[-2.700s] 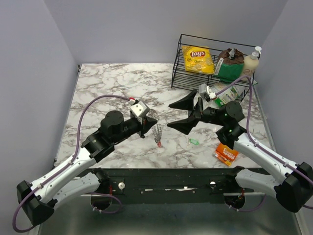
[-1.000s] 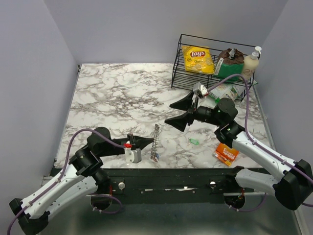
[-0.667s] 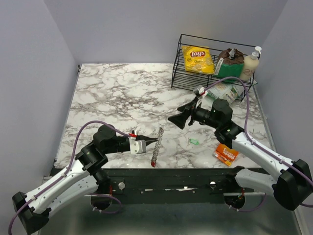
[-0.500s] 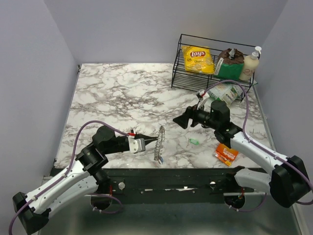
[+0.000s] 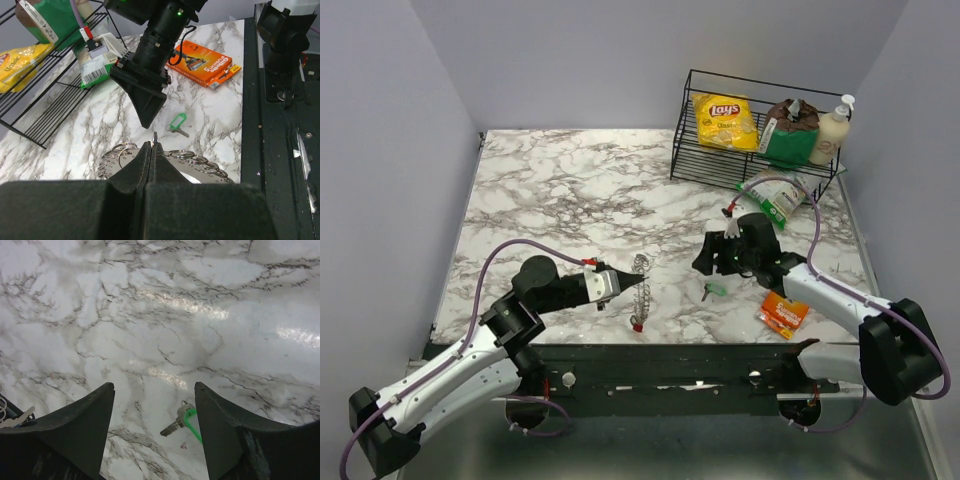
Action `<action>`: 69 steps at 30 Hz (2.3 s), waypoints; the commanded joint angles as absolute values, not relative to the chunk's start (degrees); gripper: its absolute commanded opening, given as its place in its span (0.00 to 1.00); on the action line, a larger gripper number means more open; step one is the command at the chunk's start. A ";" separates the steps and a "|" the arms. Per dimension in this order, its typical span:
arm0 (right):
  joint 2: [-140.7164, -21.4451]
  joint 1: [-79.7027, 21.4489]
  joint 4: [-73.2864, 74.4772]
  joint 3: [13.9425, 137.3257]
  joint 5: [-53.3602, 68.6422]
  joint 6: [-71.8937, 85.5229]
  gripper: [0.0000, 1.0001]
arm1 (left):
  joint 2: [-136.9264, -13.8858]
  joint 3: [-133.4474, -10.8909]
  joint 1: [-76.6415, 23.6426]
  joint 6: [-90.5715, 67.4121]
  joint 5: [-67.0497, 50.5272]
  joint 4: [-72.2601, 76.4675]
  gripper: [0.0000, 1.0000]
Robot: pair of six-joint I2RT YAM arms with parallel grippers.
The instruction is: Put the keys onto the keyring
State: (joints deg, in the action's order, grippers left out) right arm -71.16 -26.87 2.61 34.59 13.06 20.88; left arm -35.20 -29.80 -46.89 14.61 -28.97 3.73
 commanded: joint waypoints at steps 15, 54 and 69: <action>-76.55 -27.77 18.81 40.96 5.27 18.72 0.58 | -36.12 -30.85 -47.11 13.45 -28.92 7.73 0.00; -73.82 -32.87 8.09 33.57 -0.62 21.45 0.43 | -35.07 -30.32 -47.11 13.27 -30.59 9.23 0.00; -76.73 -33.40 8.88 35.24 -0.35 19.95 0.35 | -34.80 -30.23 -47.11 13.53 -30.06 8.79 0.00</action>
State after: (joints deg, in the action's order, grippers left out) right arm -75.50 -32.97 8.62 33.19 -0.86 20.91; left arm -35.57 -29.80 -46.89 13.26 -29.36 6.09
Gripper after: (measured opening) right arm 0.358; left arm 0.010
